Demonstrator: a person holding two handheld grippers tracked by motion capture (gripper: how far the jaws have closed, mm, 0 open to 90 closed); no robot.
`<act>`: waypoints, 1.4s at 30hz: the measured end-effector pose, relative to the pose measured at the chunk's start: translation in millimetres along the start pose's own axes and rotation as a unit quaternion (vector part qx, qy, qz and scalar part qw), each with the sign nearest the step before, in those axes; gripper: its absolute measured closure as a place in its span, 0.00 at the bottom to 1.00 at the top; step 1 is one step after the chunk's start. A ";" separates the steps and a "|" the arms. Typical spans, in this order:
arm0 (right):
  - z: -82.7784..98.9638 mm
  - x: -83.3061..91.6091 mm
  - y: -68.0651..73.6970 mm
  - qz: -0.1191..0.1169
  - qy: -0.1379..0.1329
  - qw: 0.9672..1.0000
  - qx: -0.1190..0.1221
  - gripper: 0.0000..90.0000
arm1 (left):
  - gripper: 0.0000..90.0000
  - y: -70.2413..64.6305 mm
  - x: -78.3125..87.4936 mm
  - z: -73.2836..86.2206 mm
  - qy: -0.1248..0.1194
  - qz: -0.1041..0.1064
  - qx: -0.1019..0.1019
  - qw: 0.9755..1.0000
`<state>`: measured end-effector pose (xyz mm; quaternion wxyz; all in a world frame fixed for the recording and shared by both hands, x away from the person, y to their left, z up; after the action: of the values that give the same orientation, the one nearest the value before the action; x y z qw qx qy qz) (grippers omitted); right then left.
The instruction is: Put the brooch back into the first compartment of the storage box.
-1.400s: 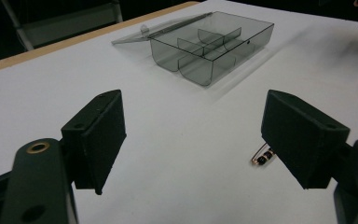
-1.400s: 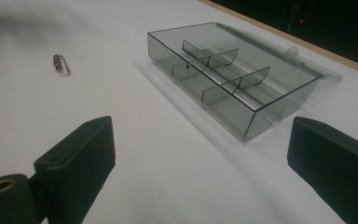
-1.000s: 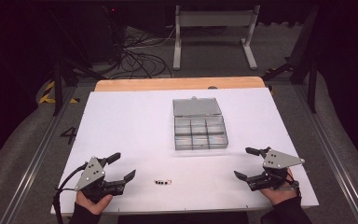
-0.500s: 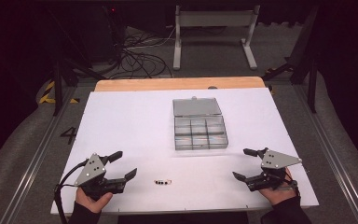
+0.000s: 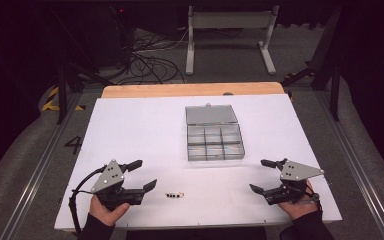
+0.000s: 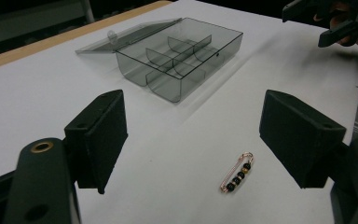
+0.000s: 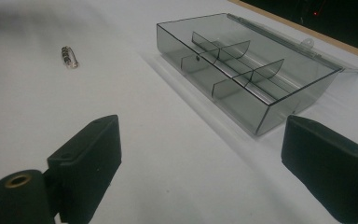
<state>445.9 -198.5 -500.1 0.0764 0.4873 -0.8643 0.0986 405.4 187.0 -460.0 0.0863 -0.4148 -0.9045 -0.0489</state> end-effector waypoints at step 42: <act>2.1 -1.9 1.5 -0.013 0.004 1.000 -0.009 0.15 | 0.31 -23.1 -52.4 -16.3 0.049 0.063 -0.026 0.996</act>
<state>445.6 -196.7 -502.7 0.0857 0.4978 -0.8582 0.0913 423.3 130.5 -454.8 0.1228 -0.4698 -0.8698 -0.0872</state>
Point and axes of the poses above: each handheld gripper's, and its own axes: x roughly backward along the jaws, z roughly out of its underside, y roughly to its left, the point moved 7 cm from there along -x, roughly forward along the jaws, and after that the axes turned 12 degrees about -y, right-handed, at the moved point
